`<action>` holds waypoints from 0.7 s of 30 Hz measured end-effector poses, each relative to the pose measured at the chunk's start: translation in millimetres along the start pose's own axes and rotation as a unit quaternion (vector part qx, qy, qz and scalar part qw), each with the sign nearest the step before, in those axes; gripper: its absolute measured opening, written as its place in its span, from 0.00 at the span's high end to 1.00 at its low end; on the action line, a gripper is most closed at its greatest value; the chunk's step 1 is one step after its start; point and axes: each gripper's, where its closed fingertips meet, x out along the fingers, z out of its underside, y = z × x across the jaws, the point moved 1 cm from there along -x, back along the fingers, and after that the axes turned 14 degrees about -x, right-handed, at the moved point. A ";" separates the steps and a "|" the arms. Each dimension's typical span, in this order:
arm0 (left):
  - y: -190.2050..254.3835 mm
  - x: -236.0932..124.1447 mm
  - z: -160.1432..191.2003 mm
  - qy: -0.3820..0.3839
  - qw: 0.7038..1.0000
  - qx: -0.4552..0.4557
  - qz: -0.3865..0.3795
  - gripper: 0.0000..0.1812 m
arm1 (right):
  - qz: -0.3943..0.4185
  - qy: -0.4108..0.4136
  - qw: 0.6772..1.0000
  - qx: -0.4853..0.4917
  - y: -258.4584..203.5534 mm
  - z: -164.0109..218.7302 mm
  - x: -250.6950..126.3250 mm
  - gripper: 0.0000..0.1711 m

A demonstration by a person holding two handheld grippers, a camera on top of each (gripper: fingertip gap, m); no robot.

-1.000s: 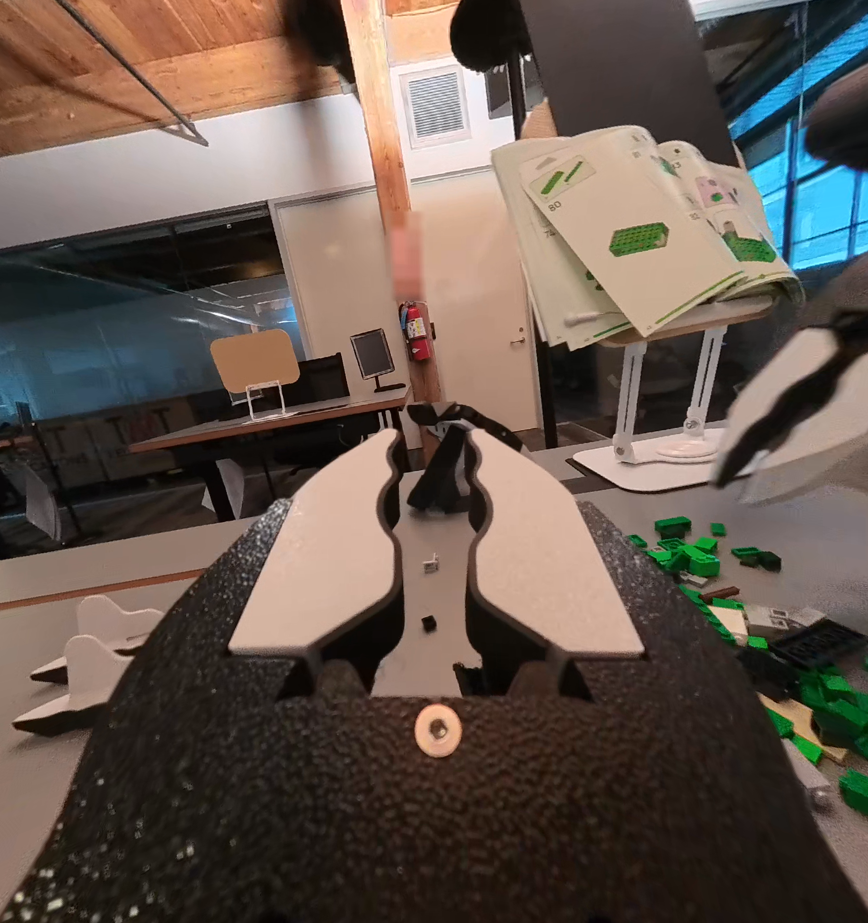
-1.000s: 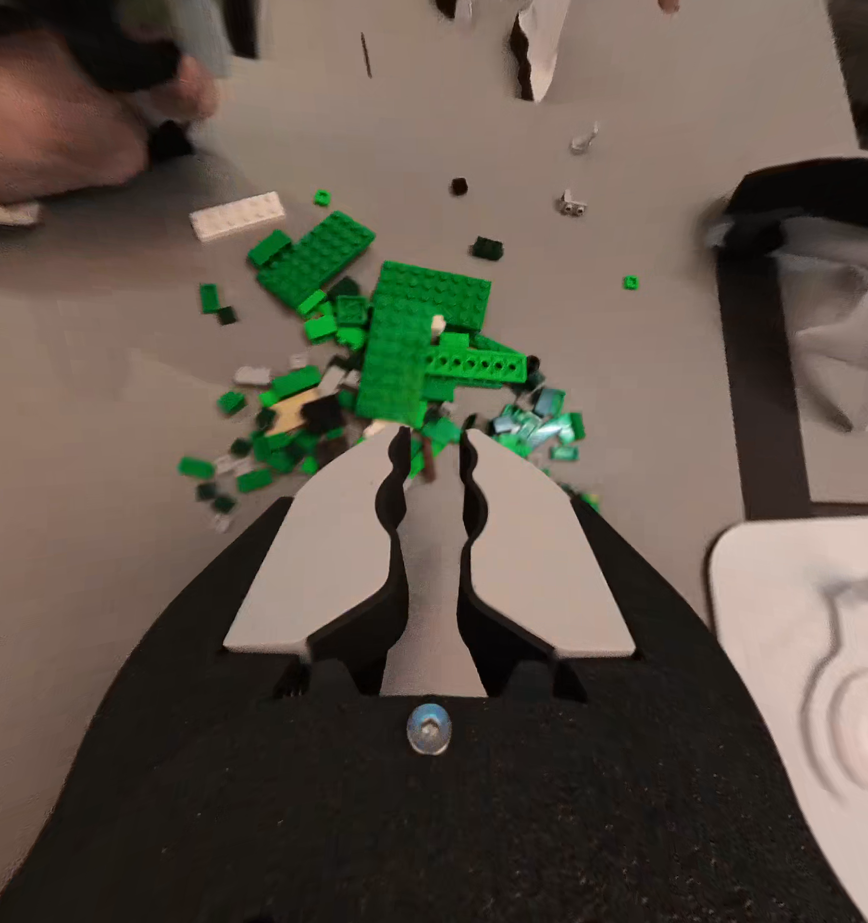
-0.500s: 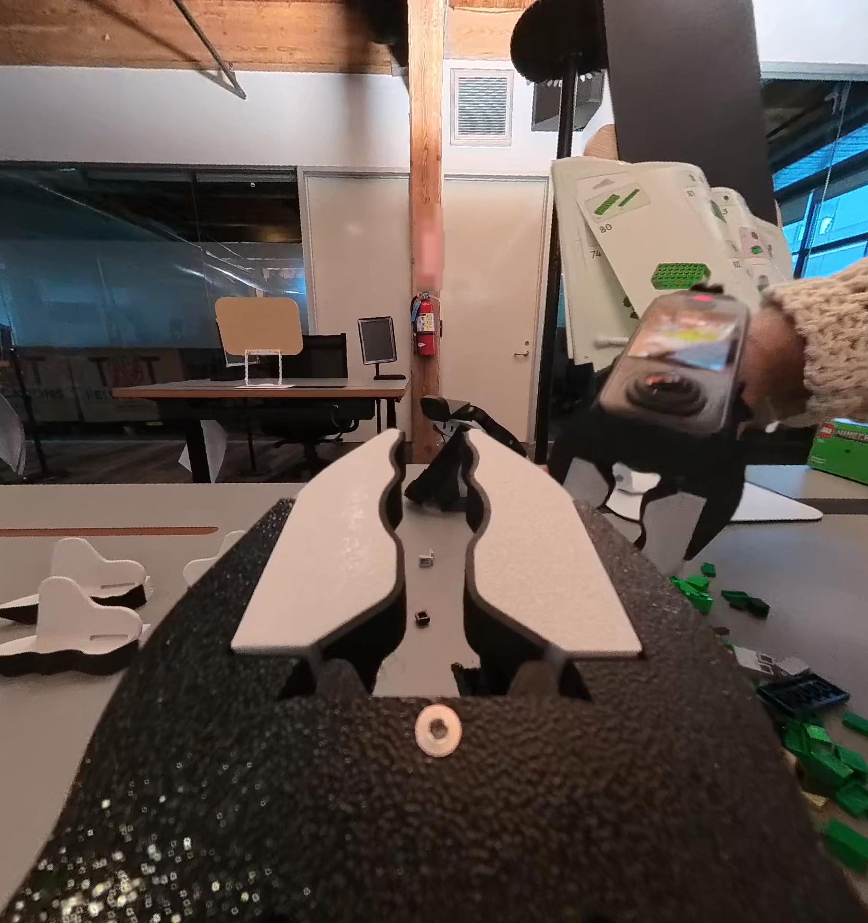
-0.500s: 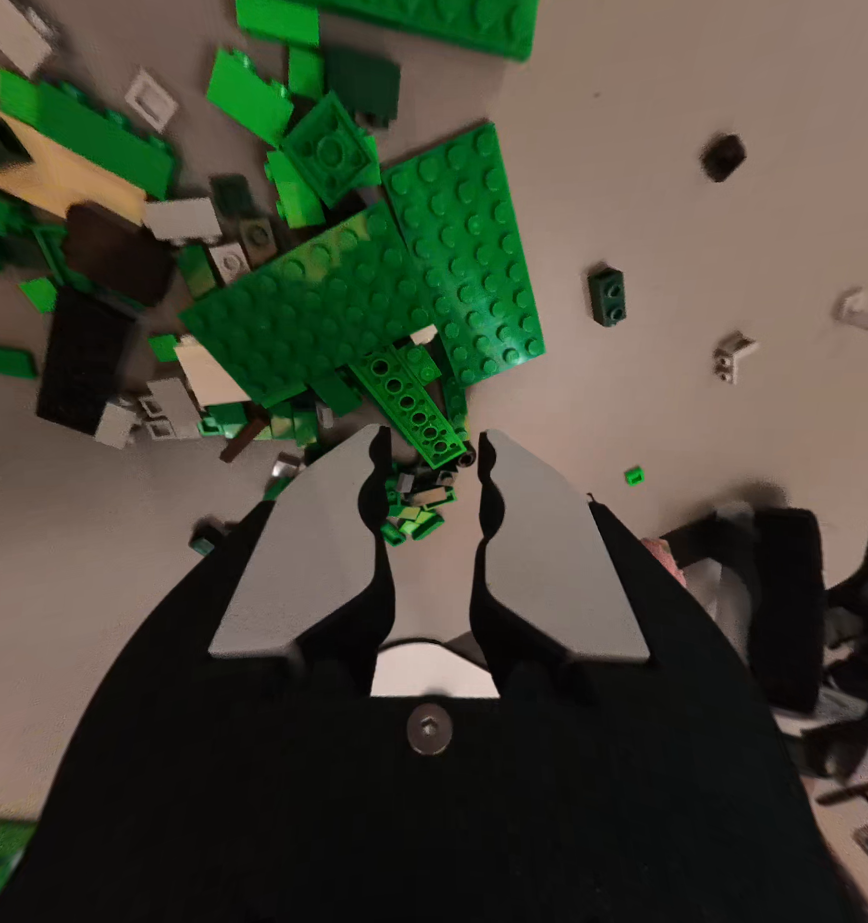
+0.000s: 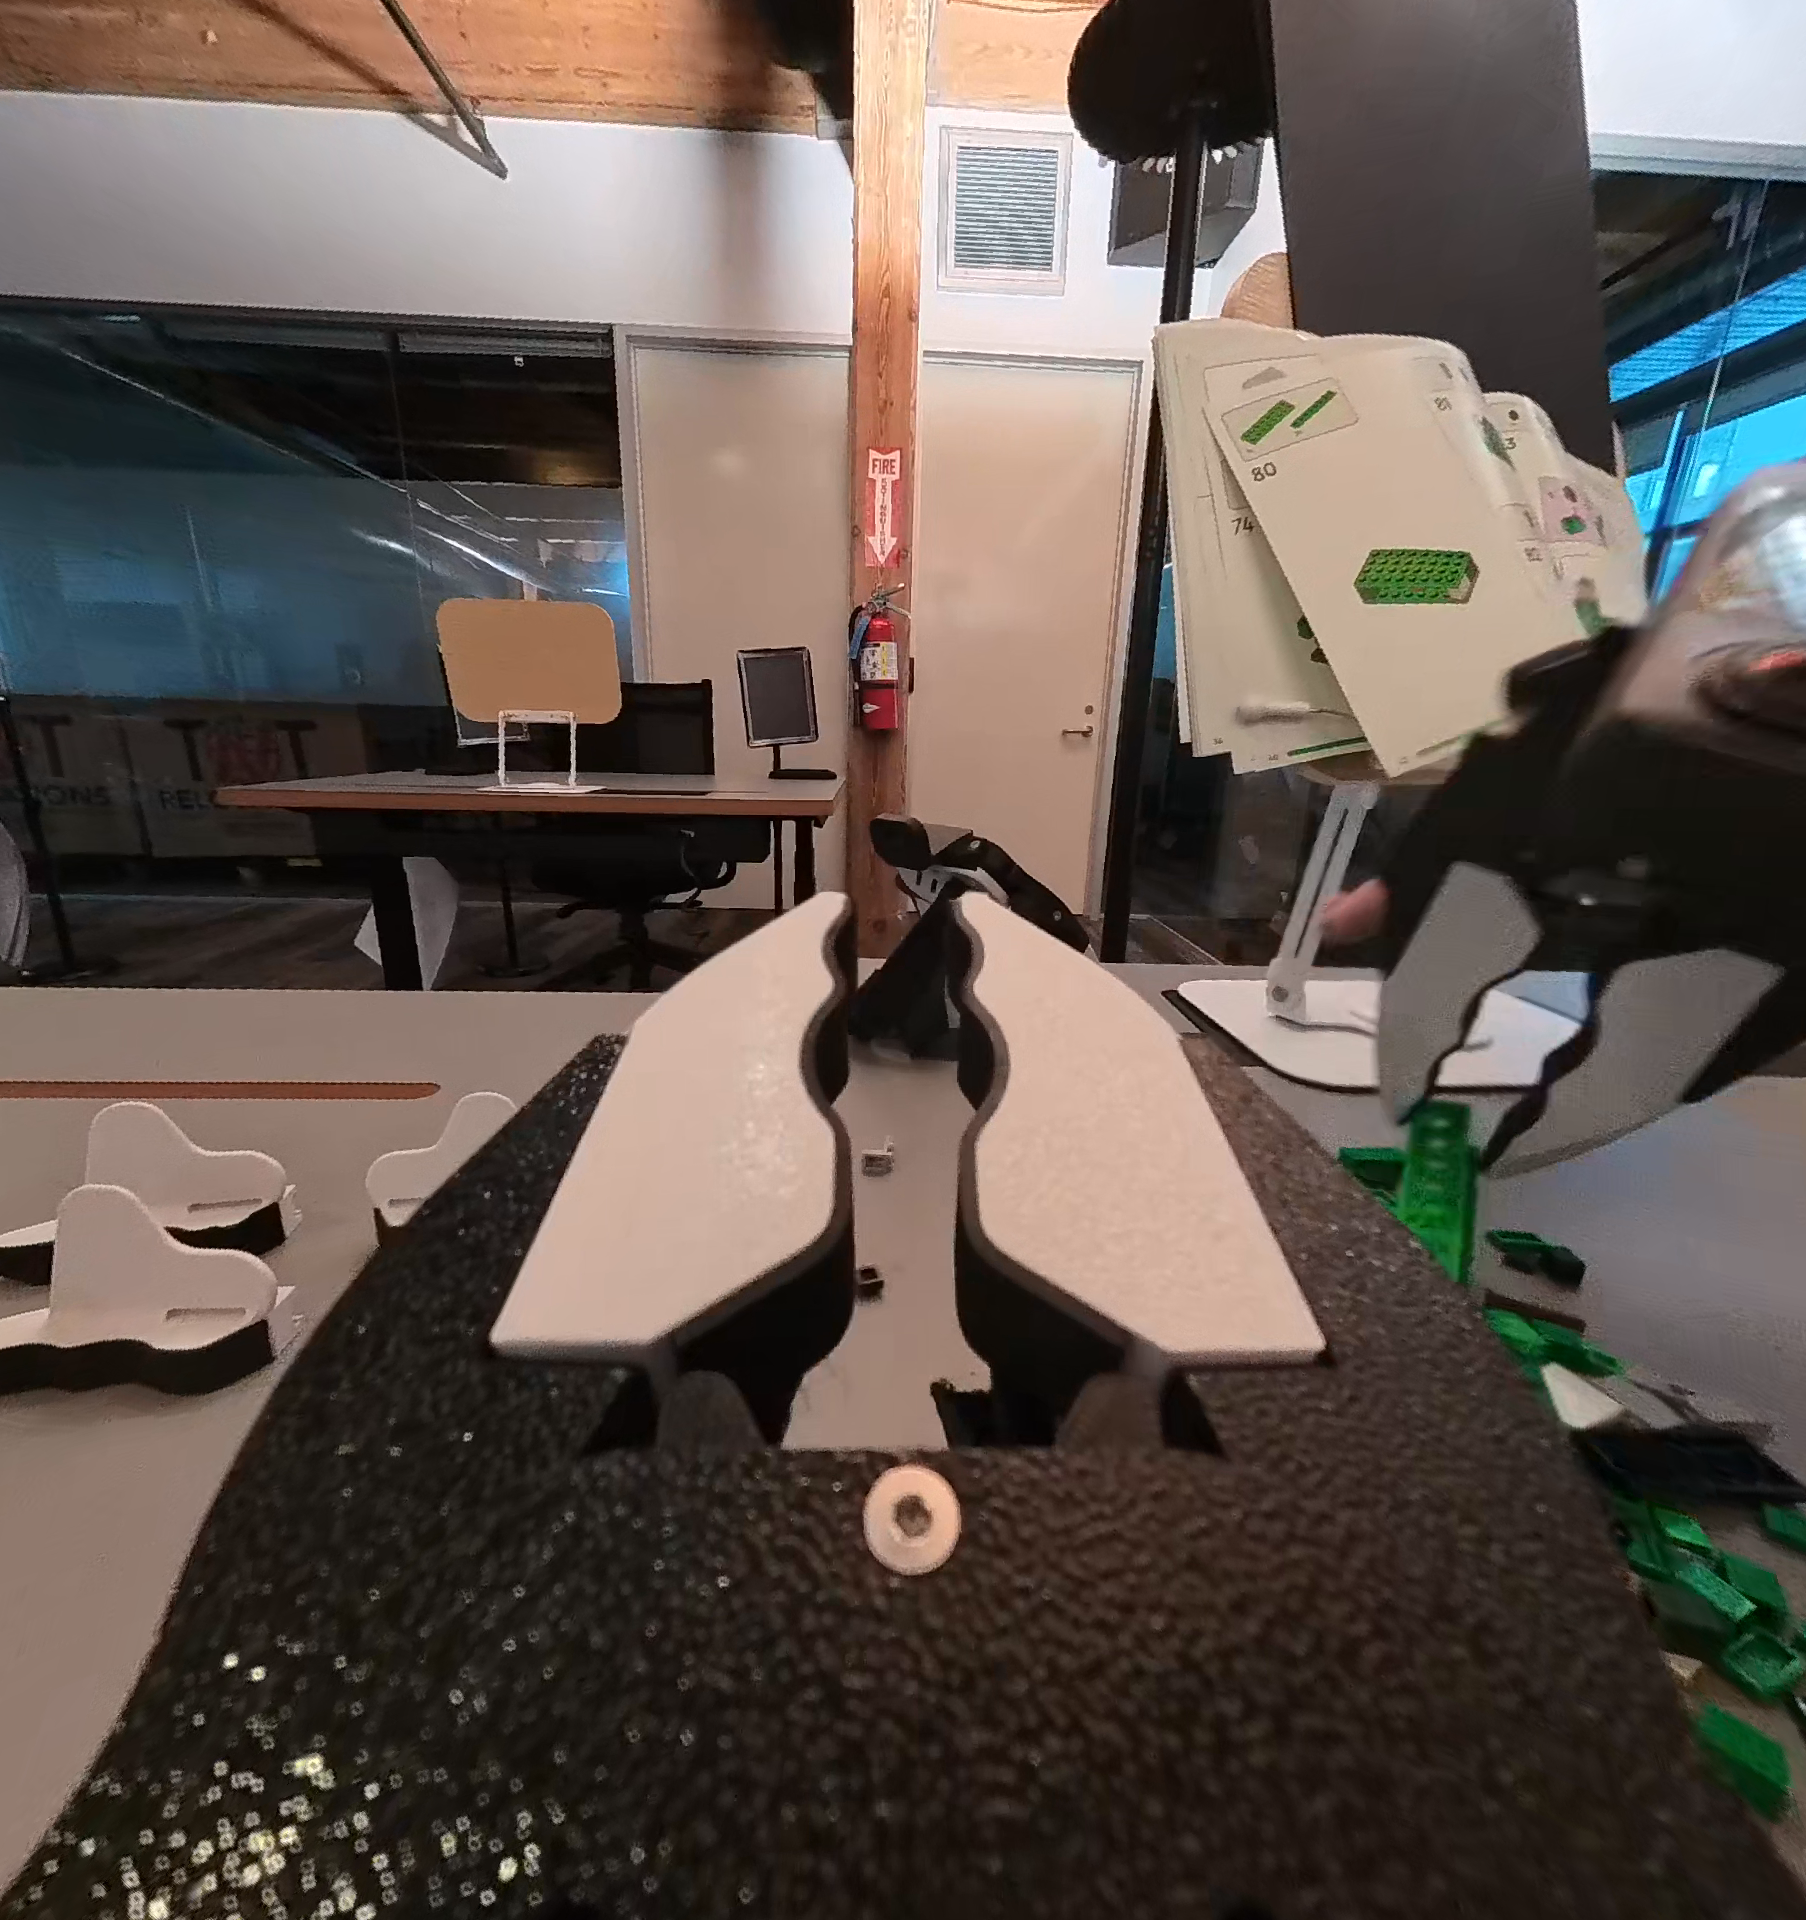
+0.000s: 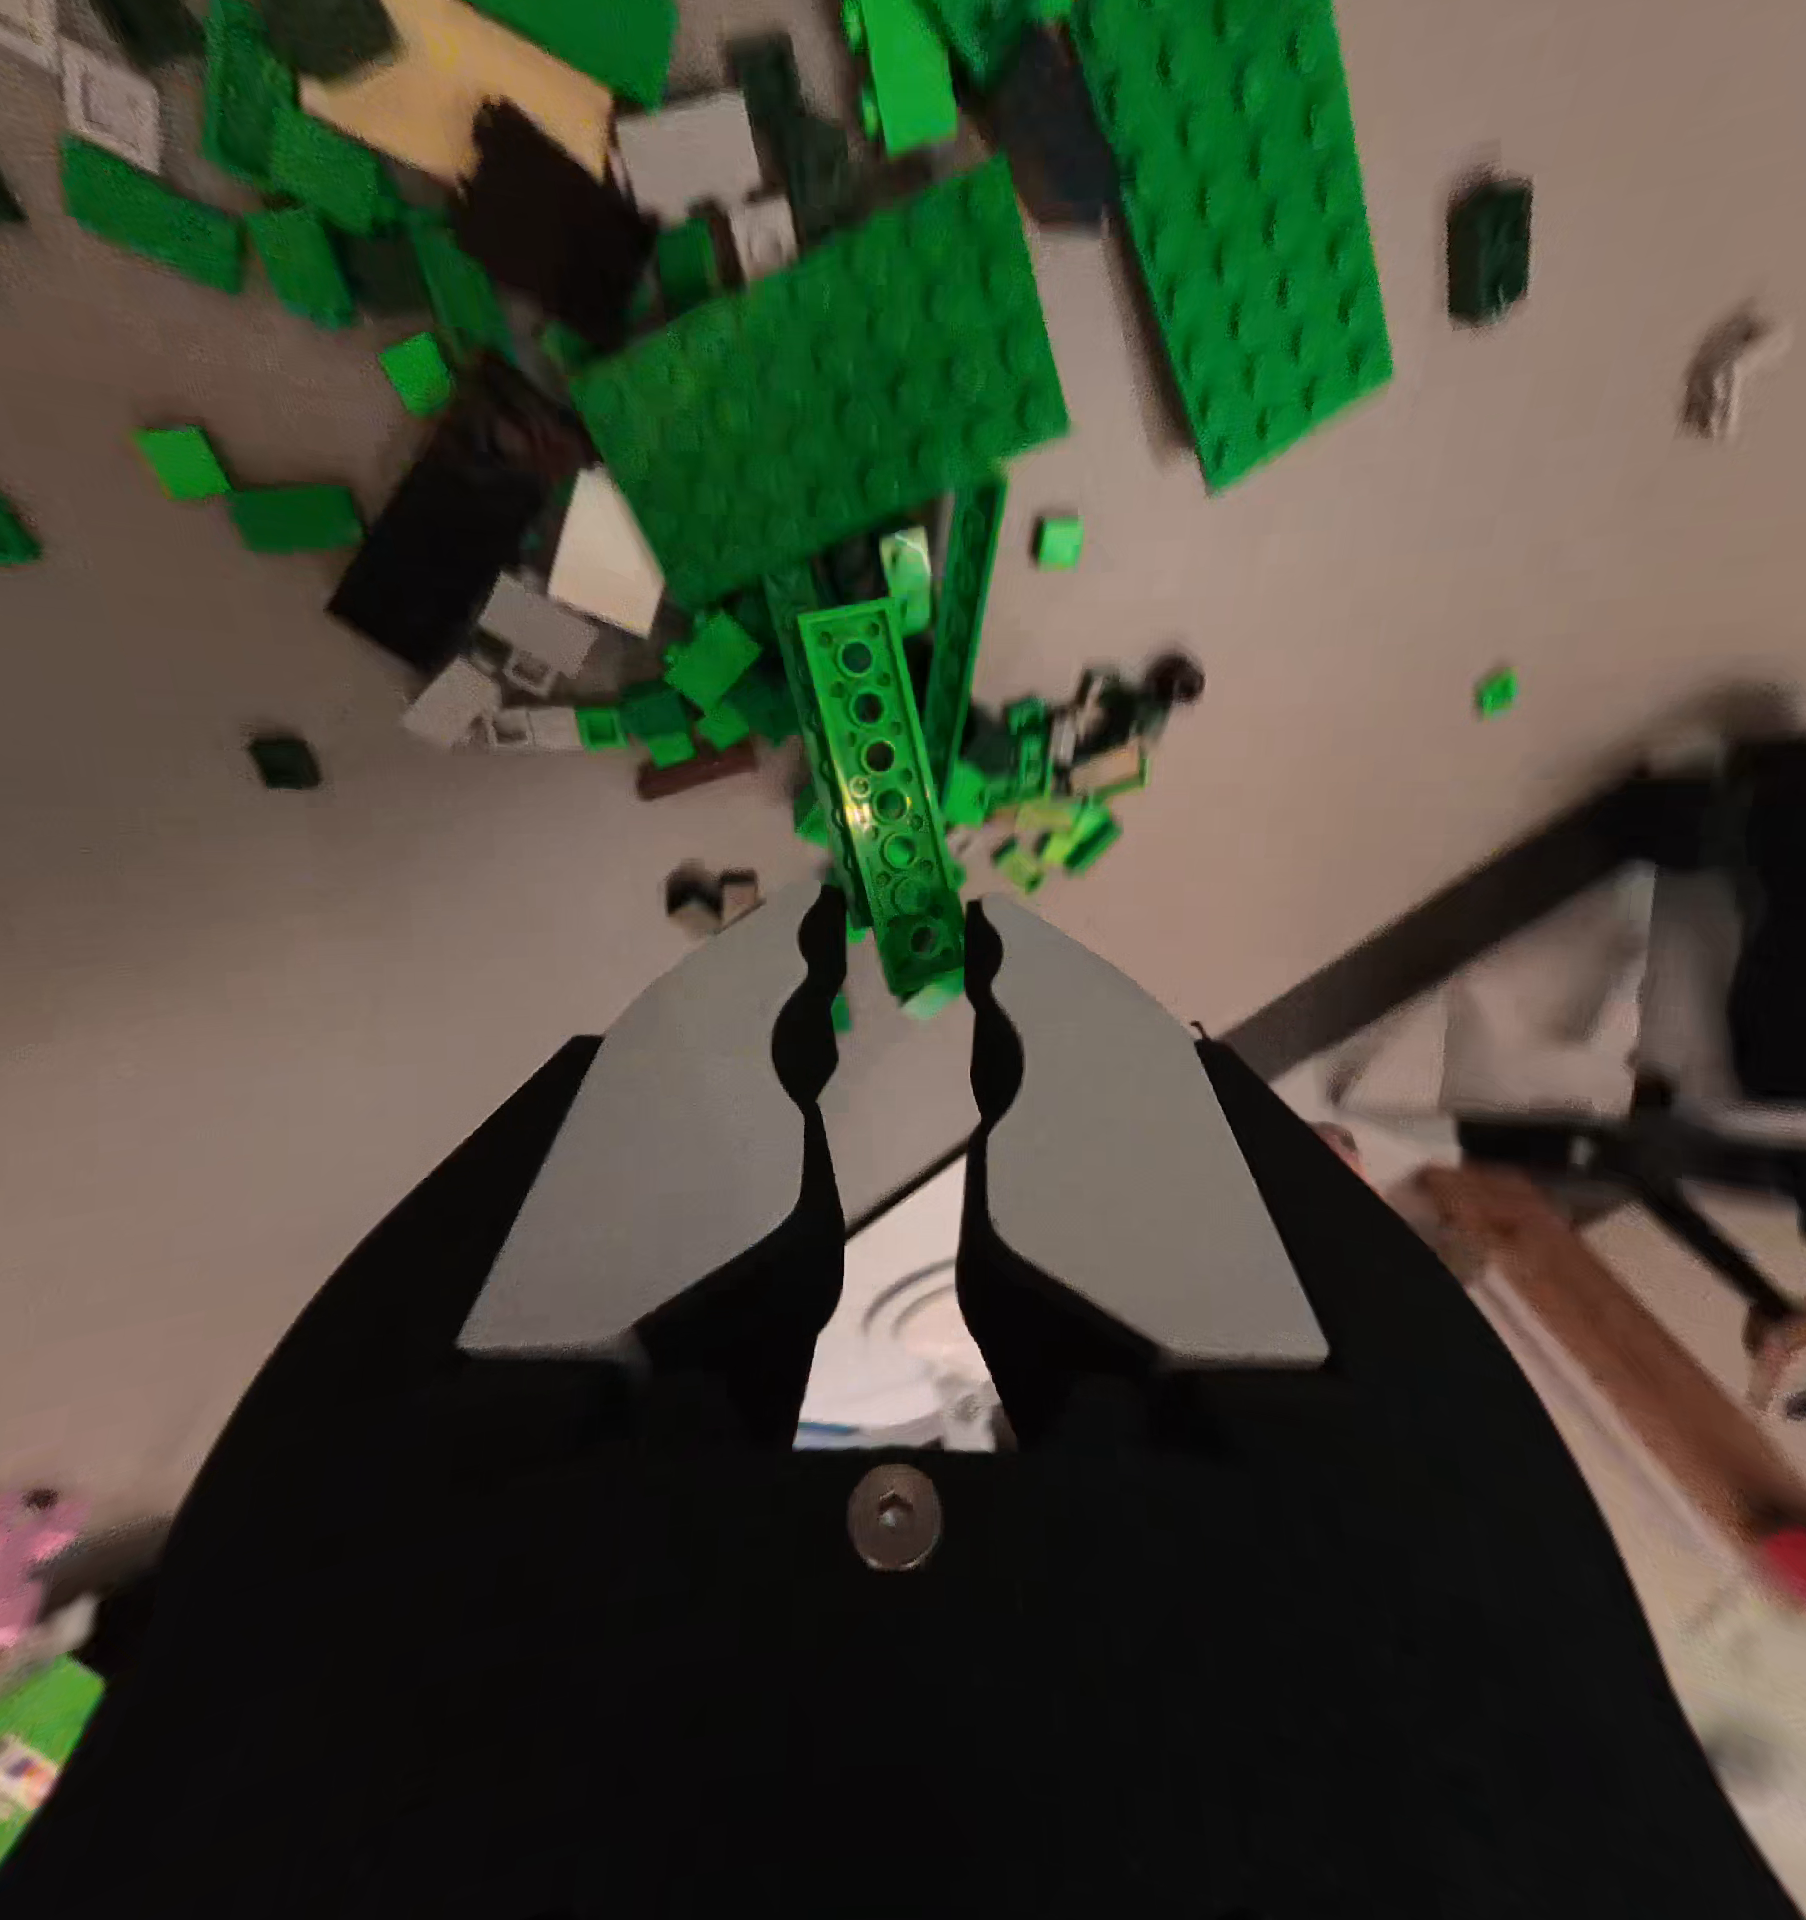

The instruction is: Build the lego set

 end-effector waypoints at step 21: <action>22.8 1.2 8.6 -0.018 0.998 0.039 0.037 0.95 | 0.068 0.128 0.966 0.212 -71.8 12.5 -30.1 0.82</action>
